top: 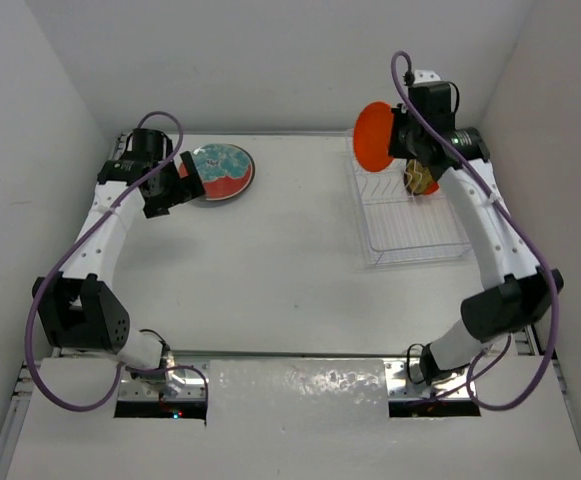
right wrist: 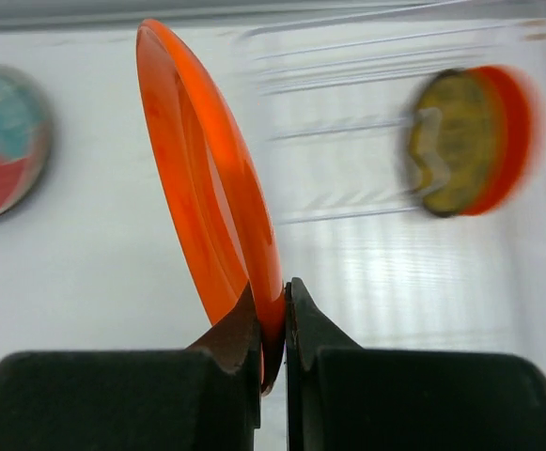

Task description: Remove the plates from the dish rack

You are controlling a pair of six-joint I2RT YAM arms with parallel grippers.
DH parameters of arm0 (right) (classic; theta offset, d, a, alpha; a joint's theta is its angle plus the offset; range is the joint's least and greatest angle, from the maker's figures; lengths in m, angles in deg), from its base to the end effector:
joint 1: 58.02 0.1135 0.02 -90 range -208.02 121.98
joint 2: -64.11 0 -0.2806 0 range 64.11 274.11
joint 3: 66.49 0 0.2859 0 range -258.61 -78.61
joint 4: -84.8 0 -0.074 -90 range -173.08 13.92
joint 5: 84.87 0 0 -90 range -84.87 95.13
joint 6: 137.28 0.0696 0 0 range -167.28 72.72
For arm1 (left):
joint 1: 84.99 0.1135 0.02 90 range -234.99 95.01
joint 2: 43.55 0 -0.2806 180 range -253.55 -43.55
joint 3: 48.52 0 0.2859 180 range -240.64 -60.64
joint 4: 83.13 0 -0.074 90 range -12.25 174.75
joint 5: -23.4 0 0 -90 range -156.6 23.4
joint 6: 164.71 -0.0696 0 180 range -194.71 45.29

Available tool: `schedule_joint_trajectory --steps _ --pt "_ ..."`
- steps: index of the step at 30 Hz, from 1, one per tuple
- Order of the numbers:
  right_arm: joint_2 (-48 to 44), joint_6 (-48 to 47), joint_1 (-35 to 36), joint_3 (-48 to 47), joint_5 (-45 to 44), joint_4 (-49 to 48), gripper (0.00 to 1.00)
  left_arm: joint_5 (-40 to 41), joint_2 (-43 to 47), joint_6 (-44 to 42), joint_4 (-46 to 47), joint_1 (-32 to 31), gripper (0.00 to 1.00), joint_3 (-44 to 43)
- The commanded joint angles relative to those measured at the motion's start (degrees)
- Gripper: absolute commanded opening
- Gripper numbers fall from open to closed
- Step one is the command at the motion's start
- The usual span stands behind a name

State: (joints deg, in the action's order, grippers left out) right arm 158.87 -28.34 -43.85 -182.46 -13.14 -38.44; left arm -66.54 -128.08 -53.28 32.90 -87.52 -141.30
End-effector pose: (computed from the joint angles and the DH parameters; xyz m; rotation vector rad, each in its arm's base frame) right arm 0.4162 0.0826 0.4151 0.2670 2.1391 -0.0162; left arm 0.3567 -0.0157 0.3152 -0.4193 2.5167 -0.1620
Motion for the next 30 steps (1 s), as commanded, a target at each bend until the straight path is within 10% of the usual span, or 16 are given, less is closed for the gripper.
schedule_joint_trajectory --steps 1,8,16,18,19,22,30 --pt "-1.9 5.3 1.0 8.4 25.1 -7.9 0.0 -2.6 2.7 -0.9 4.6 0.3 1.0 -0.2" --pt "3.8 13.3 1.9 20.8 37.0 -16.4 0.0 -8.0 5.7 -0.1 10.5 0.4 1.0 2.5" --pt "19.8 14.5 5.9 12.9 40.6 -16.4 0.07 -8.8 6.7 0.2 12.5 0.3 1.0 4.1" --pt "20.7 14.8 6.0 10.4 40.3 -14.7 0.18 -8.3 7.0 0.0 12.5 0.4 1.0 4.2" --pt "20.8 14.7 6.0 9.5 37.9 -13.3 0.45 -8.2 7.0 -0.1 12.6 0.5 1.0 4.3" --pt "21.5 9.7 5.8 -0.8 27.7 -0.1 0.81 -7.4 7.1 -0.6 12.2 0.5 1.0 4.1" --pt "19.7 1.3 -7.5 -18.2 11.3 10.8 0.83 -5.8 7.5 -1.6 10.9 0.6 1.0 5.3"
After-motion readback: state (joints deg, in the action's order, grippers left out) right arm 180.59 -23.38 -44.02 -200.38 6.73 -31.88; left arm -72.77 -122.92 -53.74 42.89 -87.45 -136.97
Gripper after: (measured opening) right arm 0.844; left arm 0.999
